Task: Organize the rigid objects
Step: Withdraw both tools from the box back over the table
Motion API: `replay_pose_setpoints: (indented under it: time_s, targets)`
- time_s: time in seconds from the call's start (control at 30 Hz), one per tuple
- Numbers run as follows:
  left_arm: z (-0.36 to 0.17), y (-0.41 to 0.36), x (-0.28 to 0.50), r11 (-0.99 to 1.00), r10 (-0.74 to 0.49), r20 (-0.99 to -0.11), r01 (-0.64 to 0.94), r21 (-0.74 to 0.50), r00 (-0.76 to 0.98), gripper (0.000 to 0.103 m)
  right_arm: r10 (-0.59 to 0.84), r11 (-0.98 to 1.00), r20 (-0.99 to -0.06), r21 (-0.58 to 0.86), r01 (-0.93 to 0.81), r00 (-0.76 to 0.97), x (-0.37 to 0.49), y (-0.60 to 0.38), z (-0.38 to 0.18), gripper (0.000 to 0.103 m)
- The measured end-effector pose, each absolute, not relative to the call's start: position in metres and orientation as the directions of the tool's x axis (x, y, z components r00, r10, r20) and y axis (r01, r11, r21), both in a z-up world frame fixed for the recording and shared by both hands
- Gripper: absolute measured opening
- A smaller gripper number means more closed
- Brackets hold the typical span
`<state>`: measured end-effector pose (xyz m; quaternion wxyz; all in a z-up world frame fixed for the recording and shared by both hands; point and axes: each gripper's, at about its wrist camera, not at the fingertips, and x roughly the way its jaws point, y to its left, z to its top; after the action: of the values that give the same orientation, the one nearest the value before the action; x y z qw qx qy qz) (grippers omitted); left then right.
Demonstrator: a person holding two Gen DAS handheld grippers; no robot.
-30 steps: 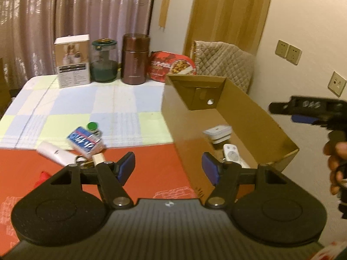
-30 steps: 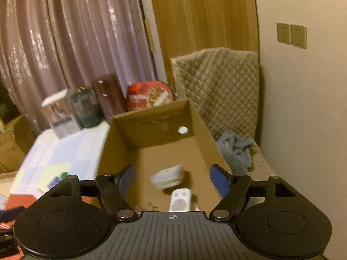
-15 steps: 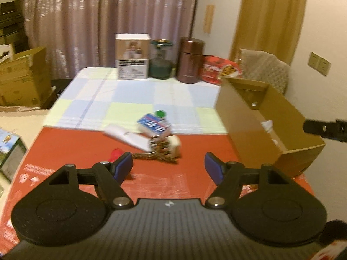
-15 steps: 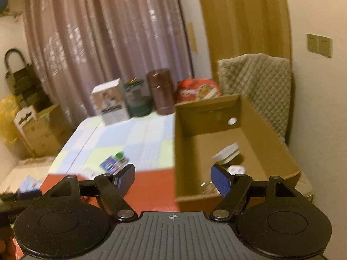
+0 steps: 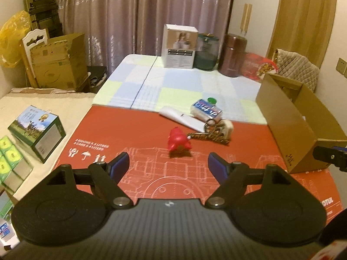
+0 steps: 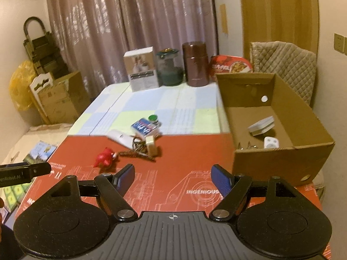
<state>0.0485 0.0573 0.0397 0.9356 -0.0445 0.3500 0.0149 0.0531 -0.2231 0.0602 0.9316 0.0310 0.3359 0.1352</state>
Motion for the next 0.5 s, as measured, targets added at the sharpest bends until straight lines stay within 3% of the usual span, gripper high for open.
replay_pose_setpoints:
  time_s: [0.5]
  targets:
    - [0.02,0.055,0.06,0.996,-0.015,-0.693,-0.048,-0.071,0.72,0.079,0.268,0.961,-0.659,0.134,-0.241,0.703,0.056,-0.211,0.037,0.074]
